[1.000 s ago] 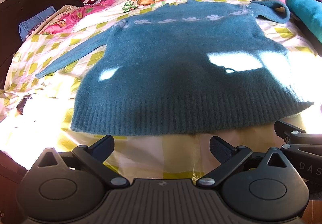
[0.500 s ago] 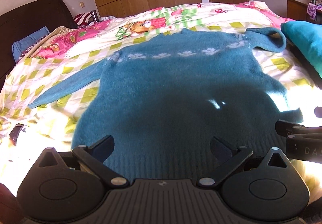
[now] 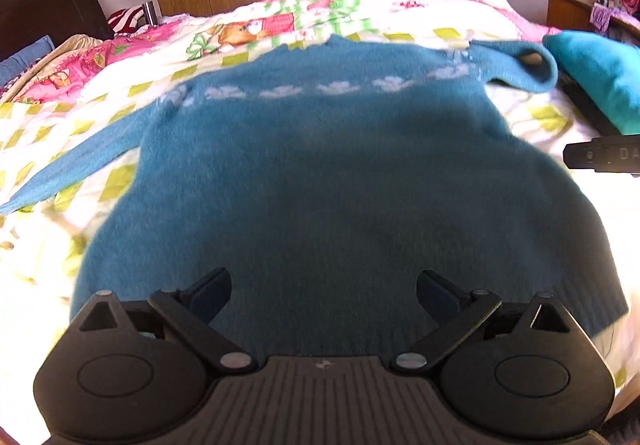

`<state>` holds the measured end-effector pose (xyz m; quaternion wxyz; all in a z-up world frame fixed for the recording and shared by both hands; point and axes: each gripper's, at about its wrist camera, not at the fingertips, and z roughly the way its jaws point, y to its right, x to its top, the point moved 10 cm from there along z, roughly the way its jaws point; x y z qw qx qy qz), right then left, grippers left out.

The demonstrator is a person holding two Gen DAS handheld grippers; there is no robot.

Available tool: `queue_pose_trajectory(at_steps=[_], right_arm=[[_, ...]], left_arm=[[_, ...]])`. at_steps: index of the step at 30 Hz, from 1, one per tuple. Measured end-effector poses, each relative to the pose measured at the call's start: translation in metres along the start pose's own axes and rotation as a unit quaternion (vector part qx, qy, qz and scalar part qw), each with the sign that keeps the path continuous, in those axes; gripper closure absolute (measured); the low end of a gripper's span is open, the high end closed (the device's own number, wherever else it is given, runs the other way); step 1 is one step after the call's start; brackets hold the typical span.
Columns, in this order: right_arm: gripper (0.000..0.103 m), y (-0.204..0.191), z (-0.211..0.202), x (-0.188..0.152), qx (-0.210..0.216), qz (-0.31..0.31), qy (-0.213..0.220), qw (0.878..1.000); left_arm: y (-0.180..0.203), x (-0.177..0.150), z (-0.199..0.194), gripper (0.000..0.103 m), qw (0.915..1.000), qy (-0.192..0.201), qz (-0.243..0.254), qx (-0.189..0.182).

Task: Fold small clothes
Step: 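Move the right tool to the sweater's sleeve cuff and grasp it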

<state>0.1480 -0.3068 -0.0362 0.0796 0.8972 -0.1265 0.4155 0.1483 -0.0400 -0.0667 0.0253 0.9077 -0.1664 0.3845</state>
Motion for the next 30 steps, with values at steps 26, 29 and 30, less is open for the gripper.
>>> queue_pose_trajectory(at_steps=[26,29,30], right_arm=[[0.091,0.075,0.2,0.156,-0.136,-0.112,-0.055,0.983],[0.093,0.089,0.19,0.169,-0.101,-0.028,-0.06,0.993],[0.093,0.097,0.185,0.176,-0.09,0.011,-0.058,0.994]], left_arm=[[0.096,0.126,0.131,0.0,0.9923,-0.038,0.038,-0.112],[0.105,0.138,0.135,0.0,0.9914,-0.039,0.042,-0.118],[0.109,0.142,0.136,0.0,0.991,-0.039,0.046,-0.12]])
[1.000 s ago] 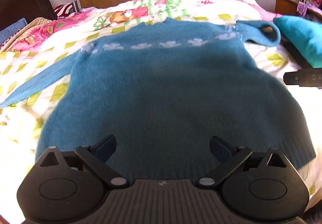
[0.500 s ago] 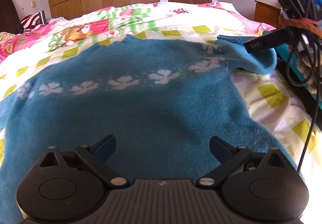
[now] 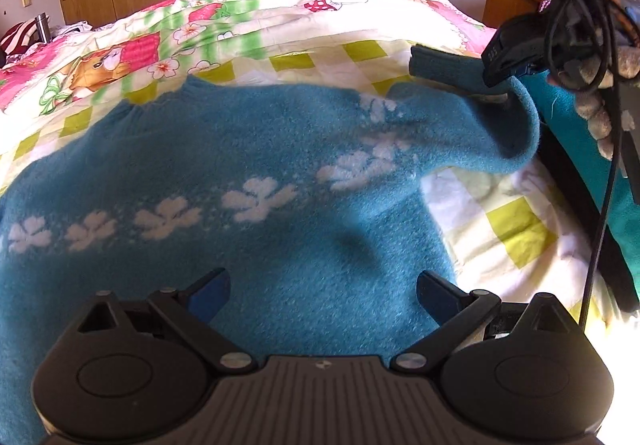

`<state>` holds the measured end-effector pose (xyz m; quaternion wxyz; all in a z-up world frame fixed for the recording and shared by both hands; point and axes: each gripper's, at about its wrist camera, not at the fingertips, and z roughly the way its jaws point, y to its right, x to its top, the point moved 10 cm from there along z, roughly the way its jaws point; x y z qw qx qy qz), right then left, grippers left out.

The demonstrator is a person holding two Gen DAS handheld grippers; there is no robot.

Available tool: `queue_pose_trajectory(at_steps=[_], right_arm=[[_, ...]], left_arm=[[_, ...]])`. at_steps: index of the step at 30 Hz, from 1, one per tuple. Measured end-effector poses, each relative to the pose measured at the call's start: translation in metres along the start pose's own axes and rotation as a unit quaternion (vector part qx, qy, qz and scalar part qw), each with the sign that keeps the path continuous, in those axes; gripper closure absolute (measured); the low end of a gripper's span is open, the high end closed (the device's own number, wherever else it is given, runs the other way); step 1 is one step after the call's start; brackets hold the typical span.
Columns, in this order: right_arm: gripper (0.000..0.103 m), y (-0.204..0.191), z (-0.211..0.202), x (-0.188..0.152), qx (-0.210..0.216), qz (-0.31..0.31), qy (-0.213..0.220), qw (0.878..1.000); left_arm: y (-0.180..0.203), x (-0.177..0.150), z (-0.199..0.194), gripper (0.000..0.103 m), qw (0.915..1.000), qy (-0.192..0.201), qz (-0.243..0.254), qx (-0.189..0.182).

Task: Fold small clothes
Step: 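Move the right tool to the sweater's sleeve cuff and grasp it, then lift the sleeve with the right tool and lay it across the sweater body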

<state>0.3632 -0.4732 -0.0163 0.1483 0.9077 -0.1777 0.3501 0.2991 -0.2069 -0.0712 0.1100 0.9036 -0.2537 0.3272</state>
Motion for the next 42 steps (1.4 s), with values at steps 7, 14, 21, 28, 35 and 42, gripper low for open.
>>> queue_pose_trajectory(at_steps=[7,14,21,28,35,42], right_arm=[[0.093,0.066,-0.041,0.029,0.055,0.216,0.021,0.975],[0.094,0.065,-0.053,0.047,0.065,0.235,0.032,0.969],[0.093,-0.043,-0.081,0.08,0.13,0.095,0.067,0.985],[0.093,-0.21,-0.09,0.041,0.232,-0.044,0.04,0.971],[0.091,-0.353,-0.071,-0.049,0.262,-0.214,-0.011,0.941],[0.086,-0.364,-0.072,-0.073,0.238,-0.301,-0.006,0.924]], left_arm=[[0.024,0.029,0.011,0.0,0.9993,0.011,0.013,-0.033],[0.057,0.02,0.054,0.0,0.9954,-0.035,0.03,-0.084],[0.035,0.019,0.032,0.0,0.9933,-0.034,-0.01,-0.11],[-0.063,-0.015,-0.023,0.0,0.9959,-0.029,-0.064,-0.057],[-0.149,-0.06,-0.057,0.0,0.9939,-0.042,-0.101,0.017],[-0.187,-0.076,-0.066,0.0,0.9877,-0.036,-0.147,0.038]])
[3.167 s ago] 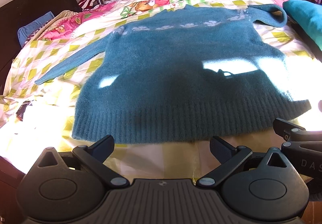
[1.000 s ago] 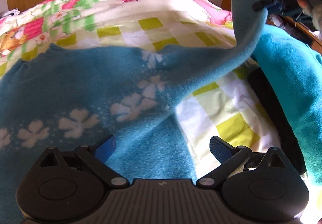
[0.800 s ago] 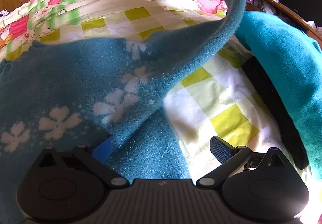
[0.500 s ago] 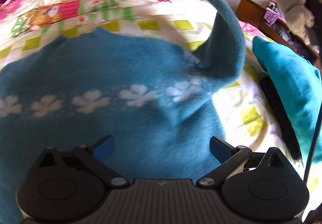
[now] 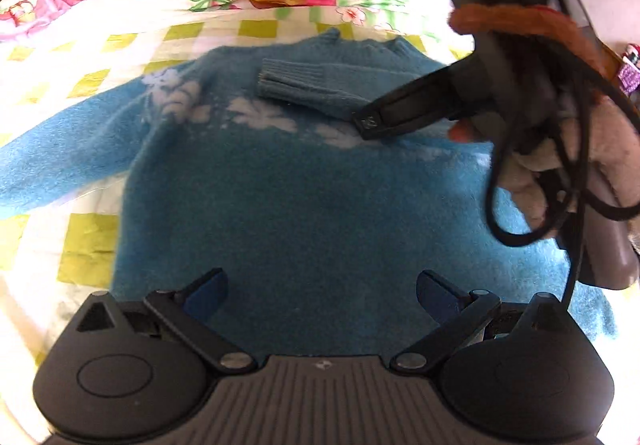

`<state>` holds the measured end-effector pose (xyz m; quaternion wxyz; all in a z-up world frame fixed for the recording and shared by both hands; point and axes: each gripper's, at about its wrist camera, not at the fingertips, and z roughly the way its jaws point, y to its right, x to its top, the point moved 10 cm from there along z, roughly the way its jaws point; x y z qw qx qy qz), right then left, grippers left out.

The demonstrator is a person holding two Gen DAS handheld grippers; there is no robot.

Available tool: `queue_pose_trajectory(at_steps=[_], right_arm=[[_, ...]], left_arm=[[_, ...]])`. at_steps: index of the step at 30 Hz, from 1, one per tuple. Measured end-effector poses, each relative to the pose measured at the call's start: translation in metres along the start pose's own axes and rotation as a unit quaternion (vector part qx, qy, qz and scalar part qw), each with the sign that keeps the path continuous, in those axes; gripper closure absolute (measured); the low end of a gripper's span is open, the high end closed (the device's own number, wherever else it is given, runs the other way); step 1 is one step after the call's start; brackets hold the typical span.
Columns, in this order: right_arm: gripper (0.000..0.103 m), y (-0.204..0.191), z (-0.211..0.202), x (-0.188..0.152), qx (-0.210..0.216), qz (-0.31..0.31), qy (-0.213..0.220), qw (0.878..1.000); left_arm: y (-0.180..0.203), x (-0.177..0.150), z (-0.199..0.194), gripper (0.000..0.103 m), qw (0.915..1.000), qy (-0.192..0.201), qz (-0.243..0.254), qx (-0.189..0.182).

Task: Fold small clothes
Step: 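Lift the sleeve with the right tool and lay it across the sweater body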

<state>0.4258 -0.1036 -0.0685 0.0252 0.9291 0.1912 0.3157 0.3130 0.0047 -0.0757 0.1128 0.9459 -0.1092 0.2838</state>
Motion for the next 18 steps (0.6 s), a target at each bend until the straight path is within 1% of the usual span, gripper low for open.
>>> queue_pose_trajectory(at_steps=[4,6,9,13,15,16,17,18], right_arm=[[0.086,0.002,0.007,0.01,-0.009,-0.007,0.0,1.0],[0.086,-0.001,0.01,0.014,-0.007,-0.007,0.002,1.0],[0.089,-0.009,0.004,0.017,-0.008,-0.022,0.016,1.0],[0.09,-0.02,-0.002,0.022,0.006,-0.03,0.037,0.999],[0.09,-0.027,0.006,0.019,0.007,-0.04,0.029,0.999],[0.089,-0.03,0.01,0.016,0.005,-0.055,0.024,0.998],[0.087,-0.035,0.017,0.011,0.0,-0.077,0.009,0.997],[0.087,-0.035,0.017,0.01,-0.002,-0.077,0.005,0.997]], left_arm=[[-0.001,0.005,-0.002,0.0,0.9998,0.009,-0.016,-0.001],[-0.001,0.007,-0.003,0.0,0.9997,0.013,-0.022,-0.002],[0.001,0.009,-0.002,0.0,0.9995,0.017,-0.027,-0.002],[-0.002,0.008,-0.001,0.0,0.9995,0.014,-0.029,0.0],[-0.005,0.008,-0.002,0.0,0.9994,0.015,-0.031,0.006],[-0.006,0.007,-0.003,0.0,0.9993,0.016,-0.032,0.008],[-0.008,0.007,-0.003,0.0,0.9992,0.016,-0.034,0.01],[-0.01,0.007,-0.002,0.0,0.9991,0.016,-0.037,0.013]])
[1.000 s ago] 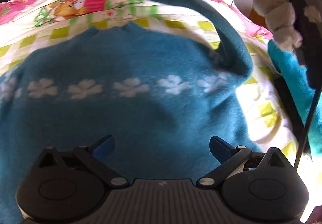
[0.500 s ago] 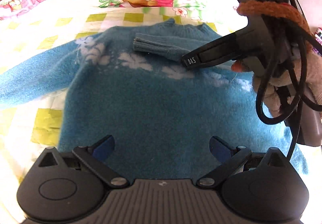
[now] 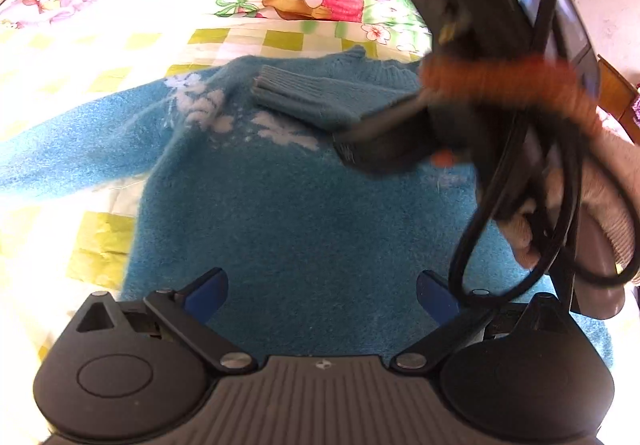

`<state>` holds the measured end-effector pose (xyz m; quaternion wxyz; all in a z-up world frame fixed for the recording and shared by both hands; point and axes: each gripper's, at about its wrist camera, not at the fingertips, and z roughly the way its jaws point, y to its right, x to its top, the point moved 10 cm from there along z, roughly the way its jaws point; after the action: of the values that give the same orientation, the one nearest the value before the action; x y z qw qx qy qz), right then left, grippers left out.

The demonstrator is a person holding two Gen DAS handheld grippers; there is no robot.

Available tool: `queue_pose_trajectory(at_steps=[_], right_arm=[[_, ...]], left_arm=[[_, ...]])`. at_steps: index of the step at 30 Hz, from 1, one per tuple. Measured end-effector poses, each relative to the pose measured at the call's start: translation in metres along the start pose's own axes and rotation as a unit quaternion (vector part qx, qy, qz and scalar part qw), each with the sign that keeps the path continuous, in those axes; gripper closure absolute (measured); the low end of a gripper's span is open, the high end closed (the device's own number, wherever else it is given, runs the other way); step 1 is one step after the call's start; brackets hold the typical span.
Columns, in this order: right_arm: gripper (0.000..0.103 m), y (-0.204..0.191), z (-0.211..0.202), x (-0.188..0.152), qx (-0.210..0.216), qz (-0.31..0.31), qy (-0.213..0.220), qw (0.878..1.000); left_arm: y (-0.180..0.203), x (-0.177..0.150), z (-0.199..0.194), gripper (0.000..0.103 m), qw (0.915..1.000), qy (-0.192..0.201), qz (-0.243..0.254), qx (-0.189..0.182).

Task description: Fold small clothes

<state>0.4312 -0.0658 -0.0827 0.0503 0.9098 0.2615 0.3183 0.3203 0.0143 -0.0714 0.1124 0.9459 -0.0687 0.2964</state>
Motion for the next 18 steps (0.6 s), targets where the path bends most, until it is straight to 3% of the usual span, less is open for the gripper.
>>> queue_pose_trajectory(at_steps=[5,8,10,11,13,16,18], right_arm=[[0.082,-0.001,-0.027,0.014,0.02,-0.007,0.016,1.0],[0.079,-0.007,-0.033,0.021,0.05,-0.01,0.0,0.999],[0.062,-0.02,-0.026,0.019,0.086,-0.027,-0.035,0.995],[0.058,-0.026,-0.021,0.017,0.085,-0.036,-0.05,0.994],[0.061,-0.029,-0.015,0.019,0.05,-0.054,-0.057,0.996],[0.061,-0.038,-0.038,0.042,0.037,-0.063,-0.008,0.997],[0.058,-0.059,-0.055,0.066,0.057,-0.084,0.034,0.994]], left_arm=[[-0.01,-0.003,-0.008,0.0,0.9998,0.008,-0.018,-0.001],[-0.019,-0.001,-0.014,0.0,0.9995,0.017,-0.028,0.005],[-0.026,0.0,-0.019,0.0,0.999,0.023,-0.036,0.01],[-0.03,0.0,-0.021,0.0,0.9988,0.025,-0.041,0.013],[-0.04,0.0,-0.027,0.0,0.998,0.029,-0.052,0.018],[-0.059,0.0,-0.038,0.0,0.9964,0.044,-0.067,0.027],[-0.072,-0.002,-0.043,0.0,0.9951,0.052,-0.076,0.037]])
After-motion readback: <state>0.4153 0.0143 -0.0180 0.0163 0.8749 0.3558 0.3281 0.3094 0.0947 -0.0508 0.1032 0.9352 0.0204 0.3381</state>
